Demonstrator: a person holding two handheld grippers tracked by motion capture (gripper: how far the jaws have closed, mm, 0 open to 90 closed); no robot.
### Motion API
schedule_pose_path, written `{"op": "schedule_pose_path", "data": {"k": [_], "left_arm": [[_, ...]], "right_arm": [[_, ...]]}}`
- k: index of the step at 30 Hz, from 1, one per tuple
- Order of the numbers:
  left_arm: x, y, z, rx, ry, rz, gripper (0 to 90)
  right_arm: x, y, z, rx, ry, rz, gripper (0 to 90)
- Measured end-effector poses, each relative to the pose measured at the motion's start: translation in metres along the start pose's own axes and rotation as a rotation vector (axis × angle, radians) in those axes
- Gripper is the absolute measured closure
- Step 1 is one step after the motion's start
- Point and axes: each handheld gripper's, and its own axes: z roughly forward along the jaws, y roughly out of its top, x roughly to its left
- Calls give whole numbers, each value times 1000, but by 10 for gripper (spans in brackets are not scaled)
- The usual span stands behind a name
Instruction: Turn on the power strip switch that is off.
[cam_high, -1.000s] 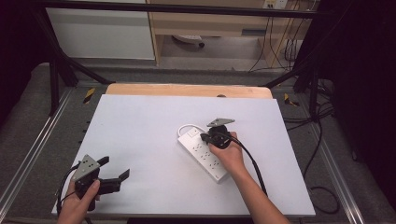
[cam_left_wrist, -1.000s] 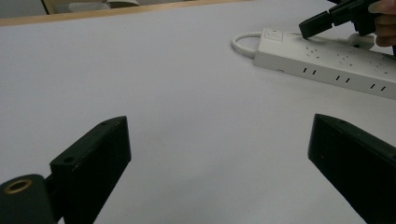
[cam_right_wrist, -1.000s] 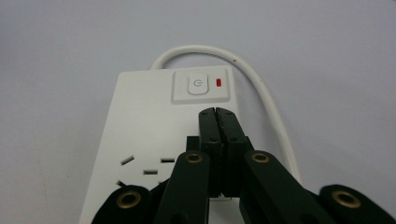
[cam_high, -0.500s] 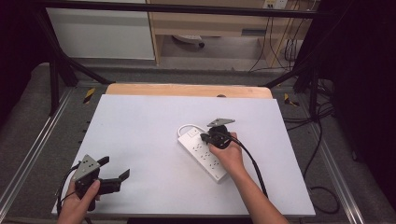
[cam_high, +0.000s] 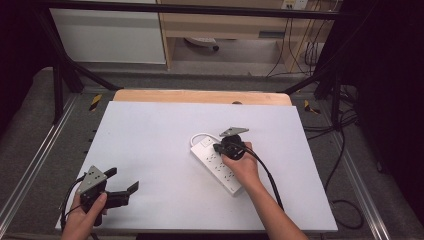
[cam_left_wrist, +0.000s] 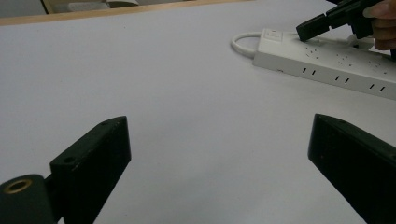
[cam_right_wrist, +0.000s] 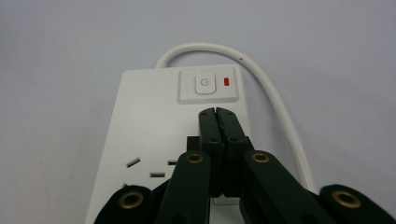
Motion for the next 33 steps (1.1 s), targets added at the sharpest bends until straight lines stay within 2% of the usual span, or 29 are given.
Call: {"op": "schedule_pose_path", "data": {"k": [7,33], "left_arm": [[0,0,0,-1,-1,0,59],[0,0,0,1,6,2,60]], "right_arm": [[5,0,0,-17,13,-4,900],[1,6,-17,-106,33,20,900]]}}
